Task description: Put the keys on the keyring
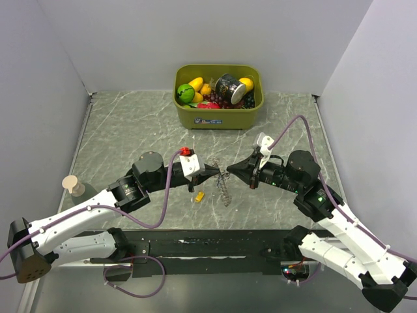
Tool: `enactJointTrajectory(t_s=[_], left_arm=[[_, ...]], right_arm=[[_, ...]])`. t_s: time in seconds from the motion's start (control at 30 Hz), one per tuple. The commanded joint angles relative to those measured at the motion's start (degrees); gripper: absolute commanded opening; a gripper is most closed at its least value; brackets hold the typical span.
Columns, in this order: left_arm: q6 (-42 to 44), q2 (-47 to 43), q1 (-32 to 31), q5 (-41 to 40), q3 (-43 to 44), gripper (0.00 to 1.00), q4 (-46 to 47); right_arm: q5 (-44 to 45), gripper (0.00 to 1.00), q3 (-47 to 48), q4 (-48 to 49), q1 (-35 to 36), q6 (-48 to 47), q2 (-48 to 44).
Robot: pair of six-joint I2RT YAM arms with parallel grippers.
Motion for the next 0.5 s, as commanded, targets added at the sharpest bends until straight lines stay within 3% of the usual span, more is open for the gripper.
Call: enactJointTrajectory(t_s=[0.0,0.47], left_arm=[[0.47,-1.47,-0.15,0.86,1.12,0.01,3.88],[0.29,-2.35,-0.06,1.91,0.33,0.01,6.16]], right_arm=[[0.79,0.0,0.53,0.88,-0.24,-0.44,0.1],[0.09,0.0,-2.37,1.23,-0.24,-0.79,1.42]])
